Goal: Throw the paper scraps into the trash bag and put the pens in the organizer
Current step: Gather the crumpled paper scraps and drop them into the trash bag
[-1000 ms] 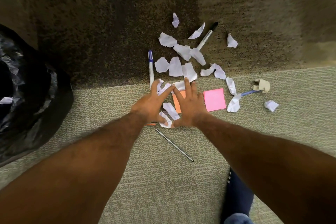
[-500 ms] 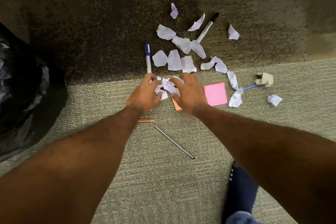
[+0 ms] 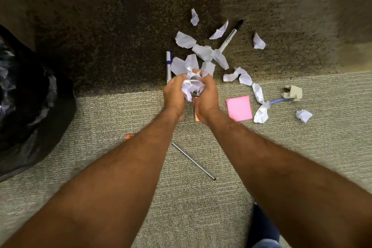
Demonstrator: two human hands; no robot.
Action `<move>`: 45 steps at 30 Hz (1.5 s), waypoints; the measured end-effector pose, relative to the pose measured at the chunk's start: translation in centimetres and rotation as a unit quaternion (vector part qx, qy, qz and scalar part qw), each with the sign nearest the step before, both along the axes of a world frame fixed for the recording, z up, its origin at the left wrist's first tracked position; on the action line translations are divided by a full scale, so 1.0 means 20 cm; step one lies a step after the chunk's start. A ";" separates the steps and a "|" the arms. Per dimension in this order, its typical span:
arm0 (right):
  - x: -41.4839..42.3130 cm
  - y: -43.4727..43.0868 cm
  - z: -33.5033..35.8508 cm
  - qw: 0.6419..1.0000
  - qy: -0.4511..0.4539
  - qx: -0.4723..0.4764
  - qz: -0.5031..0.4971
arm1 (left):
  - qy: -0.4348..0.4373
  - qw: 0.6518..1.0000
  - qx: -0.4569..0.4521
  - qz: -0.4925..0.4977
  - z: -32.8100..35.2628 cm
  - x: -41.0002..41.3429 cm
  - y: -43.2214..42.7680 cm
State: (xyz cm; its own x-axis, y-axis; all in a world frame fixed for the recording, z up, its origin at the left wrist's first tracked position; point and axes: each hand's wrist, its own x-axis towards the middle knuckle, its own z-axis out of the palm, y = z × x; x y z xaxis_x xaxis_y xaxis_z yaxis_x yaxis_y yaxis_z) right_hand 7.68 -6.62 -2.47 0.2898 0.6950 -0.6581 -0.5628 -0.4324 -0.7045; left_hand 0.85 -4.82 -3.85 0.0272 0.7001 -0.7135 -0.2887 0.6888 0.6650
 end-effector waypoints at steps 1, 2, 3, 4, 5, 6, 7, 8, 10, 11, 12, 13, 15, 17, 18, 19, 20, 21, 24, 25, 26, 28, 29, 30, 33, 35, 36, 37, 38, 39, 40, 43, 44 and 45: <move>-0.02 0.01 0.02 0.996 0.069 0.005 -0.051 | -0.043 0.998 -0.023 0.033 0.01 0.02 0.01; -0.03 0.02 0.04 0.988 0.129 0.007 -0.090 | -0.079 0.994 -0.037 0.061 0.02 0.03 0.01; -0.04 0.03 0.05 0.977 0.176 0.007 -0.122 | -0.103 0.991 -0.042 0.080 0.04 0.04 0.01; -0.04 0.03 0.07 0.967 0.207 0.008 -0.147 | -0.120 0.987 -0.042 0.095 0.05 0.05 0.01; -0.04 0.03 0.09 0.961 0.227 0.009 -0.161 | -0.131 0.985 -0.037 0.104 0.06 0.05 0.02; -0.04 0.03 0.11 0.957 0.239 0.011 -0.165 | -0.137 0.983 -0.038 0.114 0.08 0.05 0.02; -0.04 0.04 0.13 0.956 0.245 0.014 -0.161 | -0.145 0.981 -0.042 0.120 0.09 0.04 0.03; -0.05 0.05 0.17 0.956 0.247 0.015 -0.156 | -0.162 0.977 -0.047 0.127 0.11 0.03 0.04; -0.07 0.06 0.25 0.957 0.245 0.020 -0.153 | -0.184 0.972 -0.049 0.135 0.18 0.00 0.06; -0.09 0.08 0.29 0.957 0.243 0.025 -0.155 | -0.188 0.971 -0.045 0.140 0.21 -0.02 0.07; -0.11 0.09 0.33 0.958 0.239 0.030 -0.155 | -0.194 0.970 -0.040 0.142 0.26 -0.04 0.08; -0.14 0.10 0.38 0.959 0.234 0.033 -0.154 | -0.200 0.969 -0.033 0.143 0.32 -0.07 0.10; -0.19 0.13 0.47 0.961 0.233 0.037 -0.146 | -0.178 0.972 0.001 0.154 0.44 -0.13 0.11; -0.26 0.16 0.56 0.964 0.231 0.039 -0.125 | -0.141 0.977 0.031 0.157 0.55 -0.20 0.12; -0.31 0.18 0.61 0.966 0.230 0.042 -0.108 | -0.133 0.977 0.046 0.159 0.60 -0.25 0.13; -0.36 0.19 0.66 0.969 0.227 0.041 -0.091 | -0.127 0.977 0.056 0.164 0.65 -0.30 0.13; -0.43 0.21 0.71 0.971 0.224 0.040 -0.074 | -0.122 0.976 0.062 0.170 0.68 -0.36 0.14; -0.50 0.21 0.77 0.972 0.224 0.039 -0.059 | -0.120 0.975 0.070 0.176 0.72 -0.43 0.14; -0.73 0.24 0.92 0.971 0.233 0.053 -0.024 | -0.143 0.966 0.076 0.199 0.81 -0.65 0.15; -0.81 0.24 0.95 0.970 0.236 0.051 -0.009 | -0.168 0.954 0.071 0.236 0.85 -0.73 0.16; -0.90 0.25 0.99 0.969 0.242 0.048 0.010 | -0.189 0.939 0.072 0.279 0.89 -0.81 0.16; -1.06 0.24 1.06 0.964 0.252 0.056 0.057 | -0.208 0.917 0.095 0.327 0.98 -0.98 0.15; -1.15 0.24 1.07 0.966 0.242 0.059 0.077 | -0.211 0.912 0.113 0.333 1.02 -1.06 0.14; -1.24 0.24 1.08 0.969 0.221 0.062 0.094 | -0.210 0.911 0.131 0.331 1.06 -1.15 0.12; -1.51 0.23 1.09 0.978 0.137 0.068 0.144 | -0.167 0.908 0.145 0.357 1.14 -1.40 0.06; -1.66 0.21 1.09 0.980 0.081 0.052 0.176 | -0.105 0.909 0.135 0.379 1.17 -1.55 0.03; -1.72 0.21 1.07 0.978 0.052 0.038 0.199 | -0.061 0.915 0.121 0.381 1.18 -1.61 0.02; -1.77 0.19 1.05 0.974 0.030 0.022 0.225 | -0.016 0.920 0.111 0.376 1.19 -1.66 0.00; -1.81 0.18 1.03 0.968 0.014 0.006 0.252 | 0.012 0.928 0.106 0.356 1.18 -1.72 -0.02; -1.84 0.17 1.01 0.961 -0.006 -0.007 0.276 | 0.037 0.938 0.098 0.330 1.17 -1.78 -0.05; -1.86 0.16 1.00 0.953 -0.041 -0.018 0.299 | 0.061 0.945 0.091 0.308 1.16 -1.82 -0.07; -1.81 0.15 0.99 0.929 -0.162 -0.011 0.333 | 0.113 0.954 0.080 0.267 1.14 -1.90 -0.13; -1.76 0.15 1.00 0.927 -0.185 -0.010 0.328 | 0.119 0.955 0.077 0.261 1.17 -1.90 -0.14; -1.70 0.14 1.00 0.926 -0.197 -0.004 0.322 | 0.121 0.955 0.078 0.261 1.18 -1.89 -0.15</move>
State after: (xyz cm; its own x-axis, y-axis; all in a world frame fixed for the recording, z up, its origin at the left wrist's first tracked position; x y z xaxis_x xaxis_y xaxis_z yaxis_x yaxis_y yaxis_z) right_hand -26.35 -3.88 17.50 0.0368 0.8024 -0.5957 0.1135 -0.5956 -0.7952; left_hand -36.98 -7.90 19.72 -0.5061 0.6720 -0.5406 -0.3903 0.3805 0.8384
